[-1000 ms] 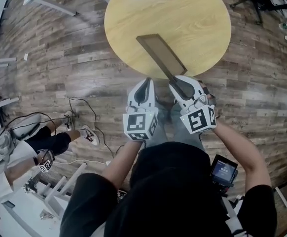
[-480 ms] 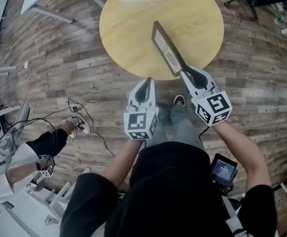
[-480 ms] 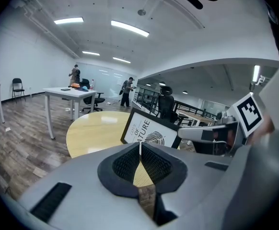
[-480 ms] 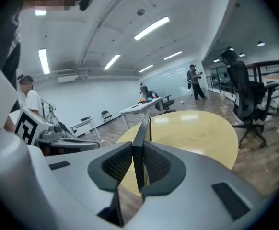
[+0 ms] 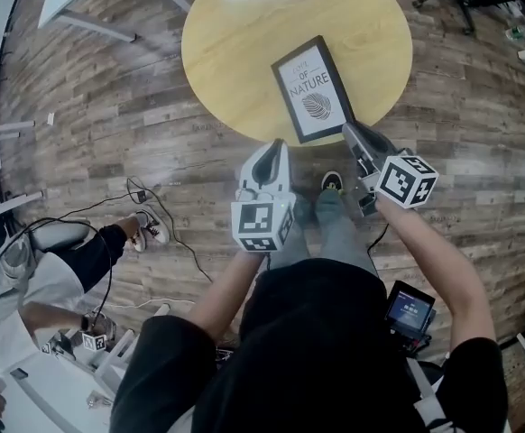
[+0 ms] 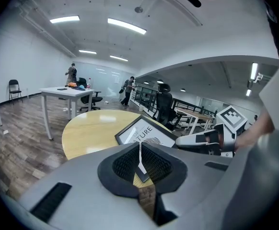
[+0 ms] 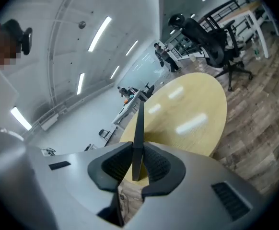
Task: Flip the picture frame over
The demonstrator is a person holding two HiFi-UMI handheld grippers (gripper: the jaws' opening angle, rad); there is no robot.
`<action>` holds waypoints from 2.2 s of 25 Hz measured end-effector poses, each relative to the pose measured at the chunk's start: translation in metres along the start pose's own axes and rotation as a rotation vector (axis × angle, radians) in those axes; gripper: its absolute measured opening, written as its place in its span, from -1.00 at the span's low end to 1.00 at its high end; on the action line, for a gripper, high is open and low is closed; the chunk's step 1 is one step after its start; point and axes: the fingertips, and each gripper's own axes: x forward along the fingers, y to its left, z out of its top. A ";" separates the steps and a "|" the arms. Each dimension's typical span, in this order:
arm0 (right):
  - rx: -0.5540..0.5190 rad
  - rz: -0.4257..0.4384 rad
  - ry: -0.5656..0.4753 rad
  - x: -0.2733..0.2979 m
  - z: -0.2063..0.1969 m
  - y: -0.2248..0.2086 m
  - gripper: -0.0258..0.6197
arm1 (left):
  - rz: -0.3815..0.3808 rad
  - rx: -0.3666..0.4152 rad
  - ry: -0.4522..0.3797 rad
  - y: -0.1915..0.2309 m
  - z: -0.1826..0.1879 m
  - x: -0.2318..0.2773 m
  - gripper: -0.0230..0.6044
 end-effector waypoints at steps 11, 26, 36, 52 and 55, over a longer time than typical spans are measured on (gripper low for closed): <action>0.508 0.124 -0.024 0.003 -0.062 -0.050 -0.66 | -0.001 0.009 0.045 0.002 -0.019 0.004 -0.83; 0.357 0.035 0.007 -0.003 -0.063 -0.063 -0.53 | -0.022 0.029 0.033 -0.001 -0.008 0.005 -0.83; -0.181 -0.082 0.035 -0.026 -0.012 -0.048 -0.45 | -0.030 0.050 -0.013 -0.009 0.020 -0.003 -0.83; -0.898 0.051 -0.344 -0.079 0.161 0.201 -0.67 | -0.197 0.081 -0.307 -0.071 0.217 -0.056 -0.83; -0.921 0.066 -0.376 -0.086 0.171 0.237 -0.81 | -0.216 0.080 -0.337 -0.082 0.251 -0.069 -0.83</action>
